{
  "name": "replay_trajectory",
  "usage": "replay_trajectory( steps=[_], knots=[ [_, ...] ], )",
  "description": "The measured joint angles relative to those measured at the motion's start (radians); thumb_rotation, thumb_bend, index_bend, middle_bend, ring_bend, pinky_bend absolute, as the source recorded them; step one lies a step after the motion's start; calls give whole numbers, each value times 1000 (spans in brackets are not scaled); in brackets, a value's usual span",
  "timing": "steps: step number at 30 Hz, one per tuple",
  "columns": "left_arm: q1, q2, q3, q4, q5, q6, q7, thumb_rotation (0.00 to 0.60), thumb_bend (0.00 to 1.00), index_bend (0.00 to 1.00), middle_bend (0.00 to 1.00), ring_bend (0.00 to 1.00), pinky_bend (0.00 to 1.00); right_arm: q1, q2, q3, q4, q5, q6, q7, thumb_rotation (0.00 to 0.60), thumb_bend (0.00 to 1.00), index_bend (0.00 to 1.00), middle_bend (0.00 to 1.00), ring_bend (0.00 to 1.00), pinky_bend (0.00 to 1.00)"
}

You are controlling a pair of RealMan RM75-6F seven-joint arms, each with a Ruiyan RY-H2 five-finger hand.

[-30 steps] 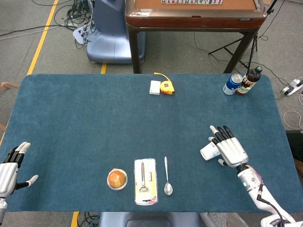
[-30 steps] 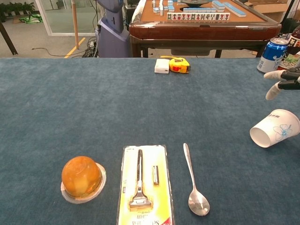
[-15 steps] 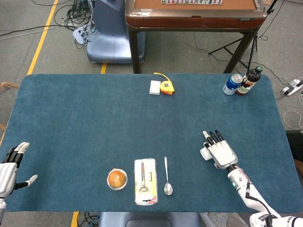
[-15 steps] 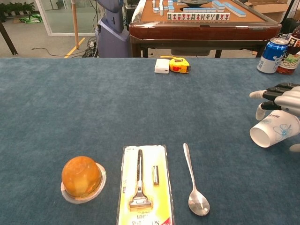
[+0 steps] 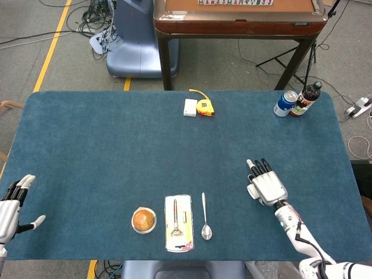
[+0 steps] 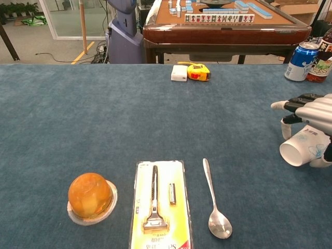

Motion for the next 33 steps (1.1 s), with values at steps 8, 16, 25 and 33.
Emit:
replay_trajectory(
  steps=[8, 16, 25, 33],
  knots=[
    [2, 1, 0, -1, 1, 4, -1, 600, 134, 70, 104, 94, 406, -7, -16, 2, 20, -30, 21, 68, 600, 86, 521, 59, 0, 0],
    [0, -1, 2, 0, 3, 0, 5, 600, 134, 70, 105, 94, 406, -25, 16, 19, 0, -80, 14, 378, 600, 86, 528, 59, 0, 0],
    [-2, -4, 2, 0, 0, -6, 14, 600, 134, 70, 105, 94, 406, -48, 33, 22, 43, -228, 29, 921, 600, 81, 528, 65, 0, 0],
    [-1, -1, 2, -1, 0, -4, 10, 600, 134, 70, 105, 94, 406, -66, -22, 10, 177, -337, 73, 1226, 600, 73, 528, 66, 0, 0]
  ],
)
